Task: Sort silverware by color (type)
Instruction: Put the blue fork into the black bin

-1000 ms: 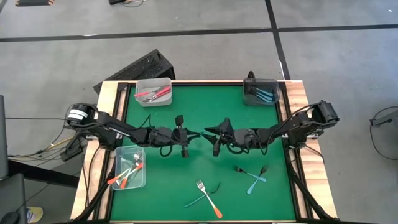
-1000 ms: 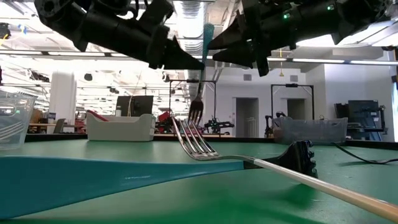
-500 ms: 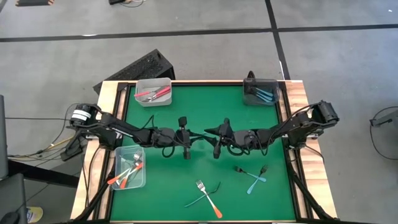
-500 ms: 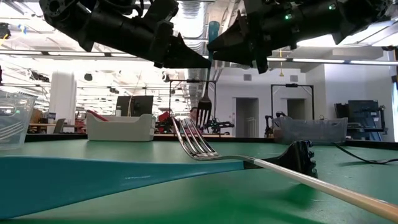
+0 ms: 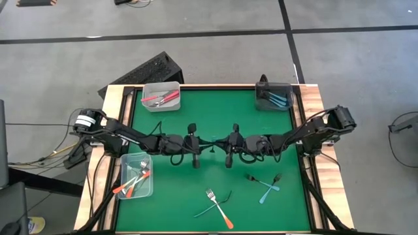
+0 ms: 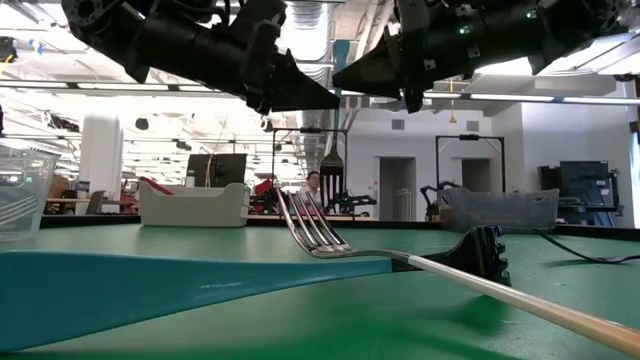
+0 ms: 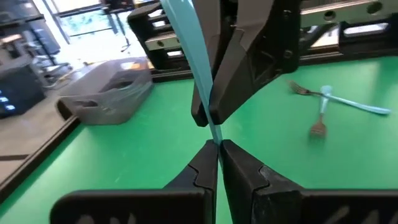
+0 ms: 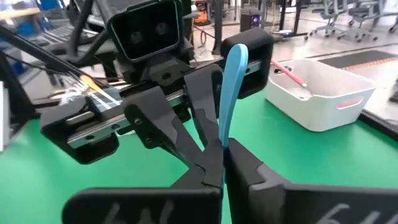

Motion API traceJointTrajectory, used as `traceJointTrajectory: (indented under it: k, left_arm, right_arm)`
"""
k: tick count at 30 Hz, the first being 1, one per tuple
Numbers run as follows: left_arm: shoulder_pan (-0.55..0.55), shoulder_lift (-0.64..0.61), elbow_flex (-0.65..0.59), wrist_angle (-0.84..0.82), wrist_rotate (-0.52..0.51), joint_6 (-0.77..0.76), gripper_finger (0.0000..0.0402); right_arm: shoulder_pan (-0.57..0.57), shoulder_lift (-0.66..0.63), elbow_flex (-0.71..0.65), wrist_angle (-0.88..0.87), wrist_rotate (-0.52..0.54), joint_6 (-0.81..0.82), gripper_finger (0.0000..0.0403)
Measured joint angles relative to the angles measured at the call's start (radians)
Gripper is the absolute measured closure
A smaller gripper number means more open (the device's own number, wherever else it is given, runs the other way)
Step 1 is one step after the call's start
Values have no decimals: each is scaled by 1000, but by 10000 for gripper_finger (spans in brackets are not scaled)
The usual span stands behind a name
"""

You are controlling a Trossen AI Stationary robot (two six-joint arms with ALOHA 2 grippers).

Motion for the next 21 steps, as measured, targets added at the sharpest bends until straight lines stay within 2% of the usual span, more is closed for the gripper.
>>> traceJointTrajectory:
  k: [2, 5, 10, 16, 18, 21]
  left_arm:
    - [-1, 0, 0, -3, -38, -1, 390]
    - [0, -3, 1, -18, -90, 2, 371]
    - [4, -3, 2, -63, -123, -14, 345]
    - [4, -3, 2, -74, -114, -18, 335]
    - [4, -3, 2, -81, -114, -16, 335]
    - [4, -3, 2, -94, -115, -9, 335]
  right_arm:
    - [-1, -5, 1, -11, 3, -20, 386]
    - [0, -50, 10, -141, 63, -58, 389]
    - [0, -171, 76, -505, 269, -86, 389]
    - [-29, -301, 113, -847, 583, -193, 390]
    - [-62, -345, 113, -944, 642, -185, 390]
    - [-127, -395, 113, -1066, 674, -142, 390]
